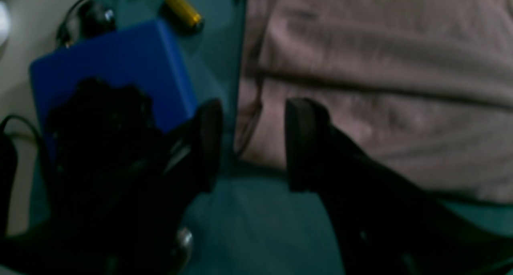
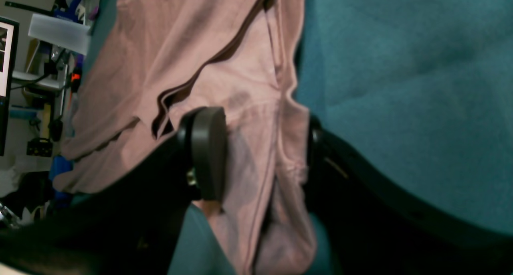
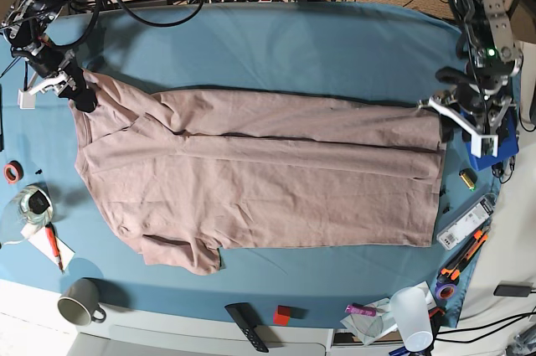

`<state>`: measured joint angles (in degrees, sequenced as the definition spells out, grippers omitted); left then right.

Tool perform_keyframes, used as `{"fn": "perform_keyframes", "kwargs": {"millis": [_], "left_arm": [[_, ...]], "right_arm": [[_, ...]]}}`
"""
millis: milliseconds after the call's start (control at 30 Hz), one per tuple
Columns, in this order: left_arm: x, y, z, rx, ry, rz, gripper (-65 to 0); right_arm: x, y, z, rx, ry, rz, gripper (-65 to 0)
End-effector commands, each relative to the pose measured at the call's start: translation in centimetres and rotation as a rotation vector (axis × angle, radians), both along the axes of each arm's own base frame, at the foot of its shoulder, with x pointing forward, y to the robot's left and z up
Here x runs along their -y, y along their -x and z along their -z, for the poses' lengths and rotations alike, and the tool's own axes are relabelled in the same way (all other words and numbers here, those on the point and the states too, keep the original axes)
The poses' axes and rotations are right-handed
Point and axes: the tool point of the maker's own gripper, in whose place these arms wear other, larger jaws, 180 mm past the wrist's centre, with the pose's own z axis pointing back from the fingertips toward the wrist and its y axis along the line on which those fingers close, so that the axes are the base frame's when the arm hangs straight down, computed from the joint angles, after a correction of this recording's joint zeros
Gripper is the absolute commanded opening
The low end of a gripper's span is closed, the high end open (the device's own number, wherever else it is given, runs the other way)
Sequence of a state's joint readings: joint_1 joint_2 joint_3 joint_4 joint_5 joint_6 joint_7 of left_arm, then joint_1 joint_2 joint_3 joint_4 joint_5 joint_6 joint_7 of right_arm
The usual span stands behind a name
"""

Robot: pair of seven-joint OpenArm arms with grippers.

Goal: Fold the T-shirt properly
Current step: 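Grasp the folded edge again with both grippers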

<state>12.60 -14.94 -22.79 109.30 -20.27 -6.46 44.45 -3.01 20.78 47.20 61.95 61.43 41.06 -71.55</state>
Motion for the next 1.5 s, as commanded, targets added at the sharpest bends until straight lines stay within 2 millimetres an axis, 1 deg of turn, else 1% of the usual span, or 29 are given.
{"fn": "perform_keyframes", "kwargs": {"millis": [0,67,133,267,367,567,733,800,867,900,967,1033,1100,1133,1267,1467], "left_arm": [[0.1,-0.8,-1.1,0.046,0.009,0.017,-38.8],[0.6,-1.1,-0.4,0.025,0.041,0.041,-38.8],[0.6,-1.4,0.4,0.005,0.051,0.054,-38.8],[0.2,-1.7,2.3,-0.049,0.084,0.034,-38.8],[0.0,-1.9,3.1,-0.081,0.095,0.026,-38.8],[0.0,-1.6,3.9,-0.121,0.104,0.025,-38.8],[-0.2,-0.5,6.2,-0.198,0.132,0.009,-38.8],[-0.2,-0.2,6.7,-0.219,0.137,0.005,-38.8],[-0.3,-0.1,6.9,-0.224,0.138,0.003,-38.9],[-0.3,-0.1,6.9,-0.224,0.137,0.002,-39.6],[-0.5,0.0,6.9,-0.228,0.137,-0.012,-43.6],[-0.6,0.2,7.1,-0.247,0.141,-0.025,-52.4],[-0.5,0.6,7.4,-0.275,0.143,-0.022,-63.7],[-0.4,0.8,7.6,-0.287,0.143,-0.021,-65.0],[-0.4,1.5,7.9,-0.338,0.142,-0.015,-65.0],[-0.6,2.3,7.4,-0.391,0.148,-0.058,-65.0]], "right_arm": [[-0.7,2.8,2.8,-0.183,0.027,-0.070,-37.4],[-0.7,2.8,2.8,-0.182,0.027,-0.070,-37.4],[-0.7,2.8,2.8,-0.183,0.027,-0.070,-37.4],[-0.7,2.8,2.8,-0.182,0.027,-0.070,-37.4],[-0.7,2.8,2.7,-0.182,0.028,-0.070,-37.4],[-0.6,2.8,2.7,-0.184,0.029,-0.071,-37.4],[-0.6,2.8,2.7,-0.183,0.029,-0.071,-37.4],[-0.6,2.8,2.7,-0.183,0.029,-0.070,-37.4],[-0.6,2.8,2.7,-0.182,0.029,-0.070,-37.6],[-0.6,2.8,2.7,-0.182,0.029,-0.070,-38.7],[-0.6,2.8,2.7,-0.182,0.029,-0.070,-46.6],[-0.6,2.8,2.7,-0.182,0.029,-0.070,-56.9],[-0.6,2.7,2.7,-0.180,0.030,-0.068,-64.9],[-0.5,2.6,2.6,-0.175,0.031,-0.065,-65.0],[0.0,2.2,2.0,-0.153,0.056,-0.058,-65.0],[1.0,1.0,-0.5,-0.101,0.146,-0.079,-65.0]]}}
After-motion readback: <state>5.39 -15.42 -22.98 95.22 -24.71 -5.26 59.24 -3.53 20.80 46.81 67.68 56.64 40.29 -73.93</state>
